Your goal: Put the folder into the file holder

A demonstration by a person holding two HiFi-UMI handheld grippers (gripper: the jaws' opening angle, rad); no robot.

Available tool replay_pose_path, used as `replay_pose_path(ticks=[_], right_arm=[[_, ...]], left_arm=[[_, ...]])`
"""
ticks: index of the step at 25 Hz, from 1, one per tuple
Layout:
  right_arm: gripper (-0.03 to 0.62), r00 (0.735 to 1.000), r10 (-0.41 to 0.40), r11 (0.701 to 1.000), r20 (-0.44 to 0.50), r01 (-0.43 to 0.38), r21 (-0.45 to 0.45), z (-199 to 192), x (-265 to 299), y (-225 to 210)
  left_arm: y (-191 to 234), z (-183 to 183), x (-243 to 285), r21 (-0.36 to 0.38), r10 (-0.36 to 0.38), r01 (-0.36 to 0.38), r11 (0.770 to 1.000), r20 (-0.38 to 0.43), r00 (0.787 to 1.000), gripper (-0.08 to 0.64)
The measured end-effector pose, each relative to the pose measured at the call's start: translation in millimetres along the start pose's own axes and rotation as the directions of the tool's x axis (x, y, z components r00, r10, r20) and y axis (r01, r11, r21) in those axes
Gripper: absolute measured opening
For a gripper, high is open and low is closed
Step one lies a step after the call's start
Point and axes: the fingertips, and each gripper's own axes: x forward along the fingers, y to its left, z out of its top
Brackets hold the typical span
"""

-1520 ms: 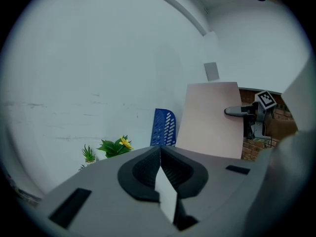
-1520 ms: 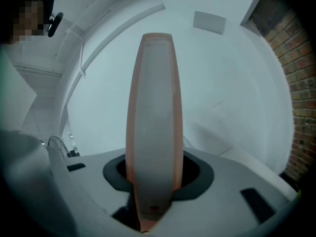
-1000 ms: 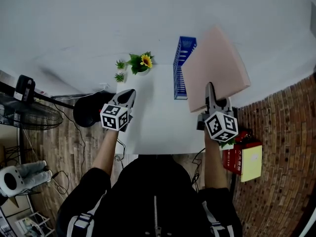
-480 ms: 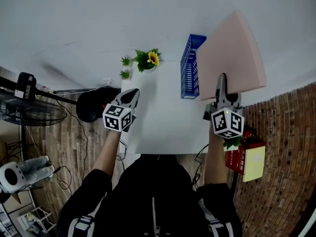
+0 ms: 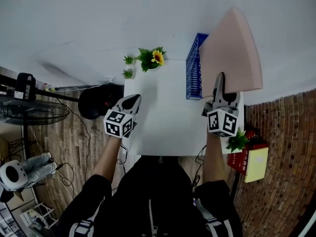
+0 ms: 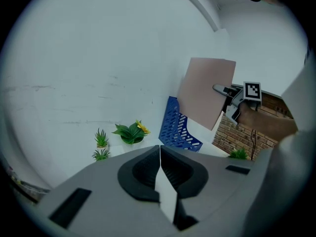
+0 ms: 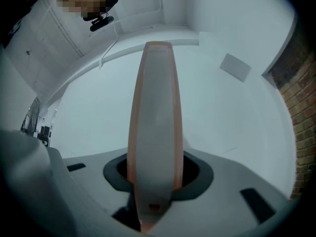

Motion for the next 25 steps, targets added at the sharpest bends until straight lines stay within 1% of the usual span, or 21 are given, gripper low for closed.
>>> replay_pose_path(ticks=[5,11,16,19,22,25], right_arm=[[0.152,1.0,-0.007,1.0,0.005,0.007,-0.008,-15,7,-1],[0.15,0.999,-0.042,0.999,0.012,0.043,-0.029,-24,14,-4],[0.15,0.999,-0.05,0.998,0.014,0.051,-0.025,-39,21,-9],[0.151,0.998,-0.055,0.998,0.005,0.055,-0.022,-45,23,-11],[0.152,0.998,-0.062,0.998,-0.025,0.061,-0.028,-45,26,-5],[0.152,0.998,-0.066,0.997,-0.014,0.065,-0.037,-55,28,-7]], left_arm=[[13,-8,-6,-0.009,0.023,-0.023,1.0,-0.021,1.0,0.025],[27,-15,-9,-0.019,0.041,-0.042,0.999,-0.043,0.998,0.025],[34,-20,-7,-0.022,0.05,-0.051,0.998,-0.059,0.997,0.025],[37,-21,-7,-0.021,0.054,-0.056,0.998,-0.064,0.996,0.025],[41,-21,-6,-0.021,0.059,-0.06,0.998,-0.069,0.996,0.025],[44,-23,-5,-0.022,0.059,-0.06,0.998,-0.075,0.995,0.025]])
